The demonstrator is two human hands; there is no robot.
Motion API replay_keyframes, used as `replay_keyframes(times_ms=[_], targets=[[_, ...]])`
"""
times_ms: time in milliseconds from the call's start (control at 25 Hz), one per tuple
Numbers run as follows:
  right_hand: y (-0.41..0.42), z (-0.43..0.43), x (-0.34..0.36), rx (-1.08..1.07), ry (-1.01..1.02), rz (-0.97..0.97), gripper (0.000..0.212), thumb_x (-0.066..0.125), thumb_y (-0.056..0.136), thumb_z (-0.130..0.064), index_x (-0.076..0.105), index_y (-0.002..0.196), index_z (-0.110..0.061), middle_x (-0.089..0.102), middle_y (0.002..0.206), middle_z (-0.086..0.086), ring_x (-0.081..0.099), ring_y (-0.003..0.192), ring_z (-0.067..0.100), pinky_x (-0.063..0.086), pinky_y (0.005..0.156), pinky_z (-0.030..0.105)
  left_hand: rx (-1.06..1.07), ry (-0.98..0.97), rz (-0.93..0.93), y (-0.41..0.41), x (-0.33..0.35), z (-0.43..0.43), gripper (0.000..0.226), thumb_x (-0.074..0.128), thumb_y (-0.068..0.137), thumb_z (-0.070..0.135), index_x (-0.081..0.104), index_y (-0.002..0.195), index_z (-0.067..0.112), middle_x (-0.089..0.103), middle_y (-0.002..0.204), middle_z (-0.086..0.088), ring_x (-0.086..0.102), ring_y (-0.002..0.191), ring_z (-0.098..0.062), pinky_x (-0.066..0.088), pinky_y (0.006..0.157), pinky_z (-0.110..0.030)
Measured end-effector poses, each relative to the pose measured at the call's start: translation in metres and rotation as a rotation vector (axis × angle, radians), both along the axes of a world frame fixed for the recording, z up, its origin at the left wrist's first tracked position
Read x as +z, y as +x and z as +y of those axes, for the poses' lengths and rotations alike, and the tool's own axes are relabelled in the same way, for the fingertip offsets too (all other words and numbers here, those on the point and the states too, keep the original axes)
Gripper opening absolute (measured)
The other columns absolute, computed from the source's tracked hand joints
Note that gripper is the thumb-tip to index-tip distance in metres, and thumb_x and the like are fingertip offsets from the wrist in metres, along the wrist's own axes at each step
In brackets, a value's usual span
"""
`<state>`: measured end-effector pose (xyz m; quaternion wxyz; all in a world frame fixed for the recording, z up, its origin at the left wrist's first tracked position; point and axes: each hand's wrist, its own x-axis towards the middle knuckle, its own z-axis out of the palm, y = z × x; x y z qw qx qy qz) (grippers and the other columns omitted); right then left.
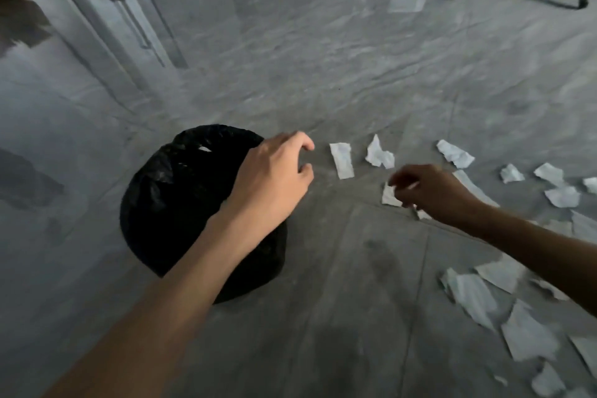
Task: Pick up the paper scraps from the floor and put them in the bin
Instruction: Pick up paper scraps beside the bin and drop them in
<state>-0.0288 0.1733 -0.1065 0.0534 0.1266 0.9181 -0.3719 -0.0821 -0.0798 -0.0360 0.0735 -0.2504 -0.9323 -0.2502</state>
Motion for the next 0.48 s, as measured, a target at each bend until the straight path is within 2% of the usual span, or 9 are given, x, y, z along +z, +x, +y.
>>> replay_keyframes(times_ms=[120,200,280,360,480], targets=[[0.024,0.060,-0.052,-0.009,0.241,-0.235,0.026,0.072,0.077,-0.018,0.066,0.101,-0.017,0.070,0.098,0.006,0.065,0.089,0.023,0.047,0.085,0.035,-0.061,-0.023,-0.089,-0.001,-0.026,0.043,0.024,0.061,0.082,0.021,0.060,0.106,0.022,0.067,0.110,-0.002,0.061,0.103,-0.023,0.044,0.085,-0.033],[0.025,0.076,-0.081,-0.026,0.299,-0.251,0.041,0.074,0.076,-0.025,0.061,0.113,-0.015,0.066,0.111,0.011,0.060,0.102,0.028,0.046,0.086,0.037,-0.089,-0.049,-0.190,-0.005,-0.050,0.069,0.025,0.061,0.083,0.022,0.060,0.107,0.023,0.067,0.113,-0.001,0.060,0.105,-0.021,0.042,0.082,-0.030],[0.018,0.078,-0.108,-0.041,0.299,-0.219,0.048,0.073,0.076,-0.027,0.057,0.120,-0.017,0.058,0.120,0.013,0.056,0.110,0.031,0.046,0.089,0.038,-0.101,-0.080,-0.300,-0.013,-0.078,0.091,0.028,0.063,0.082,0.023,0.059,0.110,0.023,0.064,0.119,0.000,0.059,0.108,-0.021,0.040,0.080,-0.028],[0.010,0.075,-0.132,-0.047,0.295,-0.175,0.038,0.069,0.079,-0.026,0.059,0.115,-0.016,0.055,0.120,0.013,0.056,0.109,0.033,0.048,0.089,0.040,-0.087,-0.121,-0.391,-0.027,-0.106,0.111,0.034,0.065,0.082,0.024,0.057,0.115,0.021,0.061,0.125,-0.003,0.056,0.112,-0.023,0.040,0.084,-0.028],[0.008,0.079,-0.155,-0.072,0.273,-0.069,0.013,0.061,0.083,-0.018,0.064,0.090,-0.008,0.059,0.100,0.016,0.059,0.092,0.035,0.050,0.078,0.042,-0.050,-0.136,-0.416,-0.051,-0.145,0.142,0.045,0.067,0.079,0.028,0.053,0.122,0.019,0.056,0.129,-0.011,0.052,0.116,-0.031,0.043,0.093,-0.036]])
